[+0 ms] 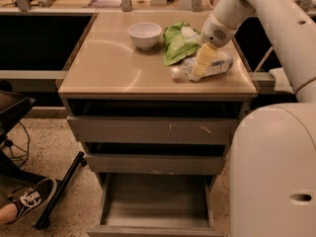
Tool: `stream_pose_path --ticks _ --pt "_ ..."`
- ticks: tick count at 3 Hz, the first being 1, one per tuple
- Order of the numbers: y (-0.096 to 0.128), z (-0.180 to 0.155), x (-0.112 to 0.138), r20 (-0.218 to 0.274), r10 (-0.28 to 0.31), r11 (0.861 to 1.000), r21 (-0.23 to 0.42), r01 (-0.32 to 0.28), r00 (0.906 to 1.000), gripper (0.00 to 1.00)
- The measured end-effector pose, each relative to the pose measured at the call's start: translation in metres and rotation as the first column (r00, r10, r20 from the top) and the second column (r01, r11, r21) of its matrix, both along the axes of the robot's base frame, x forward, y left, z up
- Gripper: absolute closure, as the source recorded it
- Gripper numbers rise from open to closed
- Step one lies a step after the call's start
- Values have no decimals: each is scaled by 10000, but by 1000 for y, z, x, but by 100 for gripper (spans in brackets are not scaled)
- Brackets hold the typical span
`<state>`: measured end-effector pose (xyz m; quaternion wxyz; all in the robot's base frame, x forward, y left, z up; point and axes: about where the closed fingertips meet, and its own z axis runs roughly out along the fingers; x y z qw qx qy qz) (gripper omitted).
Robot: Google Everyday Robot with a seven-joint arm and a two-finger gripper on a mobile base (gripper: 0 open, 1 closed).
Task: Place blue plastic bottle into bottom drawer
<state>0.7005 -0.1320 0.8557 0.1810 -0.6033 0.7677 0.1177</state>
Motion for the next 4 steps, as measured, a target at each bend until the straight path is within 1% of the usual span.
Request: stream_pose_path --ticks 1,2,3,4 --pt "-8 -8 3 -57 -186 9996 199 187 9998 0" --pt "-27 -28 7 -314 -487 9964 682 508 9983 0" --pt "-23 -30 12 -219 -509 9960 720 523 9985 19" --pt "-21 -32 15 -176 -530 9957 750 542 9984 42"
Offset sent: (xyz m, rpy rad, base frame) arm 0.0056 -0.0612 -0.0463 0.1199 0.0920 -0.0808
